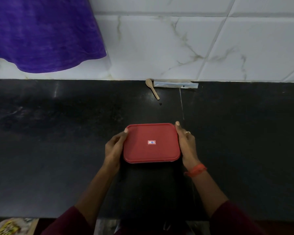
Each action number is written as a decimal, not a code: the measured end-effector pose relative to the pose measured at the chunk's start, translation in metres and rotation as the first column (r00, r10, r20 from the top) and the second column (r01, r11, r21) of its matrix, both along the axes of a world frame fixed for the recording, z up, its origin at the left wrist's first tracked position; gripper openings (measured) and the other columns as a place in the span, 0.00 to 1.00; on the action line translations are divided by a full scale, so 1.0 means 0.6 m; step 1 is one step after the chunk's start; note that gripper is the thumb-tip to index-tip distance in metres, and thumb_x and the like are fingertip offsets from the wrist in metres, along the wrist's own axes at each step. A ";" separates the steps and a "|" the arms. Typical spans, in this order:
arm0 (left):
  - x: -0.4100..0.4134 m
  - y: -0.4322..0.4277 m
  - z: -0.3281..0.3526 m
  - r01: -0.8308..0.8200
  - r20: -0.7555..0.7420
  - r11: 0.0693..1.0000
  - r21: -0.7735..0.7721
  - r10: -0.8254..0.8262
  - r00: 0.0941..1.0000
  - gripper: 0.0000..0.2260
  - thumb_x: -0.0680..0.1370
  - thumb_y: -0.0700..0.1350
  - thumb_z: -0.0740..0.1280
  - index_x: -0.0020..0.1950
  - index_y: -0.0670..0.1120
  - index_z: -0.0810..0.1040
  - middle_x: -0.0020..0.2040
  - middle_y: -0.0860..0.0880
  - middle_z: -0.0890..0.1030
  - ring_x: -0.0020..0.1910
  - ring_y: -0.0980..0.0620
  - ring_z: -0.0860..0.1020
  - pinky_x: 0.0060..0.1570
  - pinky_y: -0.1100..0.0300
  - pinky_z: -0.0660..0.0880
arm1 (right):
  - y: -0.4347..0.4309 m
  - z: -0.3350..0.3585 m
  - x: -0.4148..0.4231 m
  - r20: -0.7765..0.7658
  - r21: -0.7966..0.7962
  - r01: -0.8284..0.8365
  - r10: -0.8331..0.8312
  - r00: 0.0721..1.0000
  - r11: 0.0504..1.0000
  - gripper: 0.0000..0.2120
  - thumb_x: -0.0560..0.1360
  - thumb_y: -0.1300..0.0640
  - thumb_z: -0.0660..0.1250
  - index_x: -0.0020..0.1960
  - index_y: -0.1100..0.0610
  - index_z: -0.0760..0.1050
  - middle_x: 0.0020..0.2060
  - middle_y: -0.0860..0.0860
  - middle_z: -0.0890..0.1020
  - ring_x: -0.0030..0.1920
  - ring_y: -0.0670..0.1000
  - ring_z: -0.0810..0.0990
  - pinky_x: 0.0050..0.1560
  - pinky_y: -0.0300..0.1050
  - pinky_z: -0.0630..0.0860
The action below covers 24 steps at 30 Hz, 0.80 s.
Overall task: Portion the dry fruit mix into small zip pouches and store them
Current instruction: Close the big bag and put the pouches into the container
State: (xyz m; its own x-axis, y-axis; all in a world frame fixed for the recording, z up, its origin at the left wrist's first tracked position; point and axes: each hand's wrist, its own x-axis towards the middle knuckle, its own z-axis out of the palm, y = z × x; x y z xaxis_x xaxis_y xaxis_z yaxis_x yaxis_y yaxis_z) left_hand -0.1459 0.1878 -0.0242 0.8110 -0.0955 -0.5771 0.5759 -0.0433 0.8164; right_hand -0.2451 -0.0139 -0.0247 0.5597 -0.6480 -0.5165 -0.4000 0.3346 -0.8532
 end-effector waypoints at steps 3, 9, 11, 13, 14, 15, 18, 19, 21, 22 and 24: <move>-0.039 0.038 0.000 -0.012 0.004 1.000 -0.005 0.012 1.000 0.23 0.68 0.56 0.76 0.53 0.40 0.83 0.49 0.41 0.86 0.47 0.47 0.84 0.50 0.52 0.81 | 0.009 -0.007 -0.044 -0.007 -0.042 0.015 -0.015 1.000 0.999 0.18 0.74 0.35 0.69 0.52 0.48 0.84 0.47 0.44 0.86 0.53 0.47 0.85 0.60 0.52 0.80; -0.077 0.074 0.007 0.019 -0.088 0.995 -0.099 -0.028 0.996 0.20 0.65 0.52 0.76 0.47 0.38 0.80 0.41 0.40 0.82 0.40 0.46 0.82 0.37 0.56 0.81 | 0.037 0.007 -0.105 -0.017 0.065 0.009 -0.008 1.000 0.998 0.19 0.71 0.43 0.73 0.53 0.55 0.80 0.47 0.55 0.85 0.46 0.51 0.85 0.48 0.47 0.83; -0.081 0.068 0.008 -0.010 -0.102 0.993 -0.117 -0.002 0.995 0.18 0.65 0.50 0.76 0.48 0.39 0.80 0.40 0.42 0.81 0.39 0.47 0.81 0.36 0.57 0.82 | 0.042 0.013 -0.111 0.013 0.091 0.010 -0.011 1.000 0.996 0.23 0.66 0.43 0.75 0.54 0.57 0.80 0.47 0.56 0.85 0.47 0.53 0.85 0.47 0.45 0.83; -0.083 0.062 0.013 -0.029 -0.113 0.990 -0.138 0.013 0.994 0.18 0.66 0.47 0.77 0.50 0.39 0.80 0.39 0.43 0.82 0.38 0.49 0.82 0.37 0.58 0.82 | 0.047 0.014 -0.111 0.025 0.100 0.016 -0.019 1.000 0.995 0.24 0.64 0.45 0.77 0.54 0.58 0.80 0.48 0.56 0.86 0.49 0.53 0.86 0.50 0.47 0.83; -0.082 0.061 0.013 -0.034 -0.122 0.989 -0.146 0.017 0.992 0.17 0.66 0.46 0.77 0.49 0.39 0.81 0.39 0.44 0.83 0.37 0.50 0.82 0.37 0.59 0.82 | 0.048 0.012 -0.111 0.031 0.104 0.022 -0.025 0.999 0.994 0.25 0.63 0.46 0.78 0.54 0.58 0.80 0.49 0.56 0.86 0.50 0.53 0.86 0.52 0.48 0.83; -0.082 0.060 0.014 -0.034 -0.130 0.988 -0.148 0.015 0.991 0.16 0.65 0.46 0.77 0.49 0.39 0.81 0.38 0.45 0.84 0.36 0.51 0.83 0.37 0.59 0.82 | 0.048 0.010 -0.112 0.040 0.113 0.028 -0.033 0.999 0.993 0.25 0.62 0.48 0.79 0.54 0.58 0.80 0.49 0.56 0.86 0.51 0.53 0.85 0.54 0.50 0.83; -0.080 0.060 0.010 -0.024 -0.129 0.992 -0.120 0.009 0.992 0.16 0.65 0.47 0.77 0.47 0.41 0.82 0.38 0.46 0.85 0.36 0.53 0.84 0.34 0.61 0.80 | 0.048 0.004 -0.113 0.065 0.165 0.061 -0.073 0.995 0.984 0.25 0.61 0.51 0.80 0.54 0.59 0.80 0.50 0.58 0.86 0.52 0.54 0.85 0.56 0.52 0.82; -0.080 0.059 0.009 -0.025 -0.121 0.995 -0.099 0.013 0.993 0.16 0.64 0.48 0.77 0.47 0.41 0.83 0.38 0.46 0.85 0.36 0.54 0.84 0.32 0.62 0.79 | 0.048 0.003 -0.112 0.067 0.181 0.077 -0.090 0.994 0.980 0.25 0.60 0.52 0.80 0.54 0.60 0.80 0.50 0.58 0.86 0.51 0.54 0.85 0.56 0.52 0.82; -0.078 0.058 0.005 -0.029 -0.115 0.997 -0.074 0.020 0.993 0.18 0.63 0.49 0.78 0.47 0.40 0.83 0.39 0.44 0.85 0.35 0.54 0.83 0.29 0.63 0.77 | 0.049 0.002 -0.112 0.070 0.197 0.095 -0.110 0.991 0.976 0.25 0.60 0.53 0.80 0.54 0.60 0.80 0.50 0.58 0.86 0.50 0.54 0.86 0.55 0.51 0.82; -0.076 0.058 0.004 -0.027 -0.119 0.997 -0.078 0.018 0.993 0.18 0.63 0.48 0.78 0.48 0.40 0.83 0.40 0.44 0.85 0.35 0.54 0.83 0.29 0.64 0.76 | 0.050 0.003 -0.112 0.076 0.198 0.093 -0.110 0.991 0.976 0.24 0.61 0.53 0.80 0.54 0.60 0.80 0.49 0.57 0.86 0.50 0.53 0.86 0.55 0.51 0.82; -0.072 0.060 0.006 -0.009 -0.146 0.994 -0.108 -0.007 0.989 0.19 0.65 0.48 0.77 0.50 0.39 0.83 0.41 0.44 0.84 0.37 0.53 0.83 0.30 0.63 0.78 | 0.050 0.007 -0.110 0.081 0.172 0.076 -0.091 0.993 0.982 0.24 0.62 0.52 0.79 0.54 0.60 0.80 0.47 0.56 0.86 0.48 0.51 0.85 0.54 0.51 0.83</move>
State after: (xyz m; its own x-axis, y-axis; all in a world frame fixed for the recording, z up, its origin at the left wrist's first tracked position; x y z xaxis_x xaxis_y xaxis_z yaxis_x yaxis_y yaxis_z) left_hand -0.1893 0.2236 -0.0204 0.7192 -0.1627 -0.6755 0.6890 0.0414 0.7236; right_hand -0.3113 0.0159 -0.0205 0.5553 -0.6024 -0.5734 -0.2905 0.5056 -0.8124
